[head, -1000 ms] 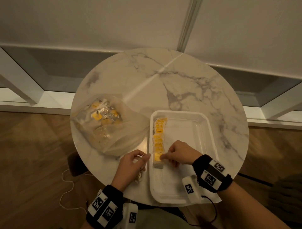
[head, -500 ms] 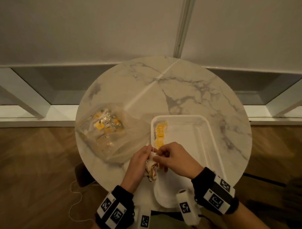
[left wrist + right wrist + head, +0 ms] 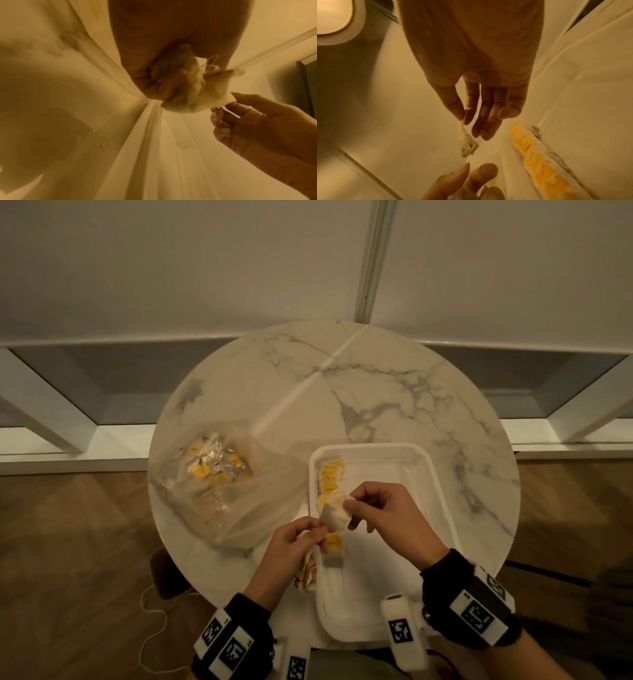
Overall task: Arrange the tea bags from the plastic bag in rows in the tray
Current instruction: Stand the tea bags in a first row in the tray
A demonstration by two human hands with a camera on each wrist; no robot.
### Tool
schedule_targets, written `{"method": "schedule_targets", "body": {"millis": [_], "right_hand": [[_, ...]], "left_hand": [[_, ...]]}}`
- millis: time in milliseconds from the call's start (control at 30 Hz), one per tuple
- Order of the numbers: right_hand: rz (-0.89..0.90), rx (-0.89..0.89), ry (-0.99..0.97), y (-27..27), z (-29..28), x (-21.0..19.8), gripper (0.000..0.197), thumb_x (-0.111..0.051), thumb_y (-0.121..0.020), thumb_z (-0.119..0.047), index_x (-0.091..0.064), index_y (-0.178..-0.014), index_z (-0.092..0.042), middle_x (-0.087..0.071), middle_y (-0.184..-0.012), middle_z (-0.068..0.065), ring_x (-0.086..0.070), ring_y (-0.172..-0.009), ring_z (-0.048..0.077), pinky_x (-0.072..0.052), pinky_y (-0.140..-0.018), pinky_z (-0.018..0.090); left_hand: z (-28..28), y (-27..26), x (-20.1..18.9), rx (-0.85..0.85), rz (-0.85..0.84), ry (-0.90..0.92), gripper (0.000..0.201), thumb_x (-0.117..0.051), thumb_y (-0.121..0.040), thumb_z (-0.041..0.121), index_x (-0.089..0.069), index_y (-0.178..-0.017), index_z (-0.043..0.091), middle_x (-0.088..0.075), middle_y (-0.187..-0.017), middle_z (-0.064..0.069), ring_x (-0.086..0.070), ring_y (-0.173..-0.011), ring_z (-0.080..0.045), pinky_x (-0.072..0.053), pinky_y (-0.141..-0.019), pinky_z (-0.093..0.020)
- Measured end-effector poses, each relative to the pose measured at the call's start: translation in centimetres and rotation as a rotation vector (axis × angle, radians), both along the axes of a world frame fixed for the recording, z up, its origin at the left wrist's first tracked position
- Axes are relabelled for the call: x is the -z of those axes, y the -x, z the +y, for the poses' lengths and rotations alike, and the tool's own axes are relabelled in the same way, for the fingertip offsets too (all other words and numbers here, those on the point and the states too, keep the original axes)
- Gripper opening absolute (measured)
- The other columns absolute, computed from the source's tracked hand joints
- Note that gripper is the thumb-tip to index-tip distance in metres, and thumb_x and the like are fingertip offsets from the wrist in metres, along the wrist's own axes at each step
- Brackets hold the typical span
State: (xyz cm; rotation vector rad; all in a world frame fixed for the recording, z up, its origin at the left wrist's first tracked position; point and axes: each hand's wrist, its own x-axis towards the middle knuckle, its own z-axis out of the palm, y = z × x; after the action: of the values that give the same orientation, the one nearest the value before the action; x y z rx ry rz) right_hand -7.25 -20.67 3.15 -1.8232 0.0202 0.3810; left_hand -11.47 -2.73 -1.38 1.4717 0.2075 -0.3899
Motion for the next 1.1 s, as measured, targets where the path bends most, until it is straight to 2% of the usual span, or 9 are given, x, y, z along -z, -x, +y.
{"method": "schedule_targets", "body": {"millis": [100, 200, 300, 367, 433, 633, 733, 933, 1100], "right_hand": [[0.016, 0.020, 0.028, 0.0, -0.7, 0.2, 0.014, -0.067, -0.089, -0.008, -0.068, -0.076, -0.003, -0.070, -0.066, 0.005, -0.068, -0.061, 0.014, -0.044, -0.053, 0.018], [0.049, 0.037, 0.051, 0.2, -1.1, 0.4, 0.015, -0.065, -0.089, -0.006, -0.065, -0.076, 0.001, -0.071, -0.068, 0.011, -0.070, -0.061, 0.019, -0.047, -0.054, 0.024], [0.107, 0.045, -0.007, 0.5, -0.9, 0.5, 0.017, -0.061, -0.091, -0.002, -0.062, -0.074, 0.001, -0.070, -0.068, 0.016, -0.071, -0.061, 0.026, -0.050, -0.054, 0.029], [0.112, 0.035, -0.028, 0.7, -0.6, 0.6, 0.016, -0.063, -0.090, -0.002, -0.063, -0.073, 0.001, -0.069, -0.068, 0.020, -0.071, -0.062, 0.028, -0.054, -0.055, 0.033], [0.094, 0.000, -0.032, 0.9, -0.4, 0.6, 0.015, -0.066, -0.089, -0.005, -0.067, -0.076, 0.002, -0.069, -0.070, 0.020, -0.070, -0.063, 0.026, -0.056, -0.059, 0.034], [0.014, -0.076, -0.101, 0.9, -0.6, -0.5, 0.016, -0.061, -0.095, -0.012, -0.074, -0.090, -0.005, -0.075, -0.084, 0.009, -0.072, -0.078, 0.024, -0.056, -0.066, 0.031], [-0.089, -0.065, -0.038, 0.5, -1.2, -0.5, 0.012, -0.072, -0.087, -0.009, -0.073, -0.097, -0.015, -0.072, -0.091, 0.003, -0.070, -0.078, 0.018, -0.053, -0.069, 0.028], [-0.256, -0.346, 0.164, 0.5, -1.2, -0.5, 0.009, -0.080, -0.080, -0.017, -0.074, -0.085, -0.022, -0.065, -0.096, -0.006, -0.060, -0.087, 0.013, -0.039, -0.071, 0.013], [-0.335, -0.239, 0.259, 0.0, -1.8, -0.5, 0.005, -0.077, -0.083, -0.019, -0.073, -0.080, -0.022, -0.071, -0.084, -0.010, -0.063, -0.083, 0.010, -0.042, -0.070, 0.017]], "left_hand": [[0.6, 0.0, 0.5, -0.032, -0.067, -0.140, 0.020, -0.058, -0.092, -0.001, -0.072, -0.087, 0.012, -0.064, -0.069, -0.006, -0.047, -0.043, -0.010, -0.039, -0.045, -0.020], [0.9, 0.2, 0.7, -0.062, -0.201, -0.307, 0.034, -0.065, -0.087, 0.001, -0.071, -0.088, 0.034, -0.062, -0.071, 0.002, -0.044, -0.043, -0.010, -0.039, -0.046, -0.023], [0.1, 0.5, -0.2, 0.034, -0.340, -0.430, 0.026, -0.077, -0.079, 0.032, -0.065, -0.101, 0.039, -0.060, -0.076, 0.011, -0.051, -0.055, -0.005, -0.041, -0.053, -0.016], [-0.6, 0.5, -0.5, 0.104, -0.364, -0.509, 0.041, -0.074, -0.073, 0.058, -0.062, -0.108, 0.040, -0.060, -0.079, 0.020, -0.057, -0.065, -0.004, -0.043, -0.056, -0.016], [-1.1, 0.4, -0.3, 0.104, -0.392, -0.539, 0.047, -0.069, -0.071, 0.066, -0.063, -0.108, 0.038, -0.061, -0.077, 0.019, -0.059, -0.070, -0.004, -0.045, -0.059, -0.019], [-1.3, -0.3, 0.1, 0.046, -0.370, -0.287, 0.007, -0.075, -0.087, 0.028, -0.073, -0.094, 0.027, -0.064, -0.075, 0.013, -0.057, -0.069, -0.006, -0.043, -0.065, -0.020], [-1.0, -0.5, 0.4, 0.095, -0.350, -0.245, 0.013, -0.065, -0.083, 0.034, -0.074, -0.092, 0.031, -0.069, -0.080, 0.006, -0.061, -0.074, -0.020, -0.048, -0.068, -0.034], [-0.4, -0.8, 0.7, 0.256, -0.335, -0.215, 0.024, -0.064, -0.078, 0.035, -0.075, -0.096, 0.024, -0.073, -0.088, 0.005, -0.067, -0.083, -0.018, -0.052, -0.078, -0.039], [0.3, -0.5, 0.9, 0.132, -0.359, -0.279, 0.026, -0.070, -0.073, 0.052, -0.072, -0.095, 0.038, -0.064, -0.075, 0.009, -0.057, -0.068, -0.004, -0.046, -0.066, -0.022]]}}
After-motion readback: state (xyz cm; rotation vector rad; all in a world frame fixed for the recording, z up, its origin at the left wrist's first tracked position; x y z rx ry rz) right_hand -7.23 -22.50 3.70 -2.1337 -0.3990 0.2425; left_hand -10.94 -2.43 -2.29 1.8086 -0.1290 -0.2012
